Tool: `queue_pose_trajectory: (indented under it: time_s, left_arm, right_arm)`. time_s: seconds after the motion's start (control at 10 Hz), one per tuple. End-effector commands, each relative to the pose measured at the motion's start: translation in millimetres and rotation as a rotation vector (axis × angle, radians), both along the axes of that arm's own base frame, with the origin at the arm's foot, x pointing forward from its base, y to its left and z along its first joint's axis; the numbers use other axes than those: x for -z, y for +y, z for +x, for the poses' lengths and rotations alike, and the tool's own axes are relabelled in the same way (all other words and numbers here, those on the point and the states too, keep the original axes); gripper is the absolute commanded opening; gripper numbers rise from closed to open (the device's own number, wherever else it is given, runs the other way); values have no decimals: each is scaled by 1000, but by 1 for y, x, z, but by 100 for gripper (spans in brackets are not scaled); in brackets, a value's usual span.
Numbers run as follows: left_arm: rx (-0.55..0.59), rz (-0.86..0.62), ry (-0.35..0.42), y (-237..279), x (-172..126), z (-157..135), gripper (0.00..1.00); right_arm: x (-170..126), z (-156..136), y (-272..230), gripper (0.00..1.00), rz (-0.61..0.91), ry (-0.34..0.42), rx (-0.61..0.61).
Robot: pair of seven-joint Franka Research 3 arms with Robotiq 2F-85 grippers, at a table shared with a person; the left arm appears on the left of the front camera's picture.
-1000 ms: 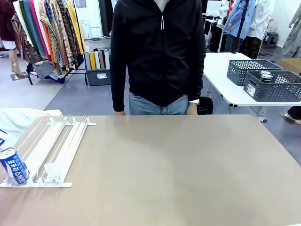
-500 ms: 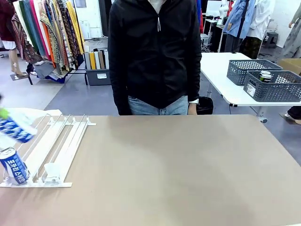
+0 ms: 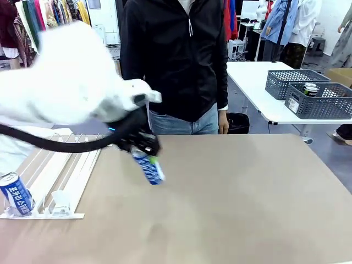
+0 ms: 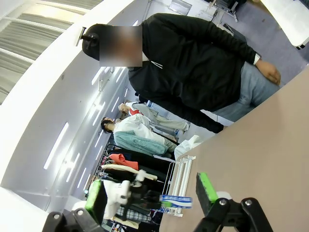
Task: Retrieve and store the cans from the dispenser.
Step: Pick up one can from the Automatic Can Dispenser and place it in the middle of the table.
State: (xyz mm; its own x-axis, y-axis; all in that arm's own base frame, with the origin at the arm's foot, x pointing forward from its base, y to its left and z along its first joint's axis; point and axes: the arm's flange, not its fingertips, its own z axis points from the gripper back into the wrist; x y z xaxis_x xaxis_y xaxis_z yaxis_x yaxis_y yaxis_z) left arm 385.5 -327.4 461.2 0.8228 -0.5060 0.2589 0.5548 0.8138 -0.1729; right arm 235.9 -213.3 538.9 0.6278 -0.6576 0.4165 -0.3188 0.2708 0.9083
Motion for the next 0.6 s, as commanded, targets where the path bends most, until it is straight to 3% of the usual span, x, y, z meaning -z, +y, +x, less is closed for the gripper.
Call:
queue_pose_trajectory:
  time_s: [0.0, 0.3, 0.5]
  left_arm:
    - [84, 124, 8, -36, 15, 59, 0]
    - [146, 243, -49, -57, 40, 70, 0]
    - [199, 246, -10, -68, 49, 70, 0]
  right_arm:
    - [-4, 2, 0, 100, 21, -27, 8]
    - [-4, 2, 0, 100, 21, -27, 8]
    - [-4, 2, 0, 100, 21, -27, 8]
